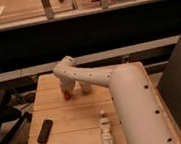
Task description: Drag the pepper across the table
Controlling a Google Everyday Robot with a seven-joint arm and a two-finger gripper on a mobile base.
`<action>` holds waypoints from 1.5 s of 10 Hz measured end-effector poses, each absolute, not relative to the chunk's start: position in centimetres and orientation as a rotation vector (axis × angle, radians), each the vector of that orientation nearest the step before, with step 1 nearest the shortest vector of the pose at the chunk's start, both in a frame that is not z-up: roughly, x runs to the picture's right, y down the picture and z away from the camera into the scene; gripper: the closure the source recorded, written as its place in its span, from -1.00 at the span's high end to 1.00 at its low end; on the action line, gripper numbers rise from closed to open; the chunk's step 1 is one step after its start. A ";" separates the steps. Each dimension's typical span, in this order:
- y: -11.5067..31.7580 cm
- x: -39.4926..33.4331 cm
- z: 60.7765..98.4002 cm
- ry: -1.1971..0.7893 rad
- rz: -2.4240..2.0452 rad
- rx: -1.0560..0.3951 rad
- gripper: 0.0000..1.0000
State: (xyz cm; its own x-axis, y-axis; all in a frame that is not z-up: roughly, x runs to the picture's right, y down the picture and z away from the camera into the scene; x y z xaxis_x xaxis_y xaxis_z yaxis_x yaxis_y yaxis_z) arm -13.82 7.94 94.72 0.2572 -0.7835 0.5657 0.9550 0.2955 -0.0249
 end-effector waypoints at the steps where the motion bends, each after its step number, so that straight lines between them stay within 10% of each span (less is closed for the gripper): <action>1: 8.0 -13.8 94.7 -0.502 -1.223 -0.402 0.58; 7: 8.1 -13.1 94.6 -0.500 -1.220 -0.423 0.51; 15: 7.9 -11.3 92.9 -0.483 -1.220 -0.491 -0.99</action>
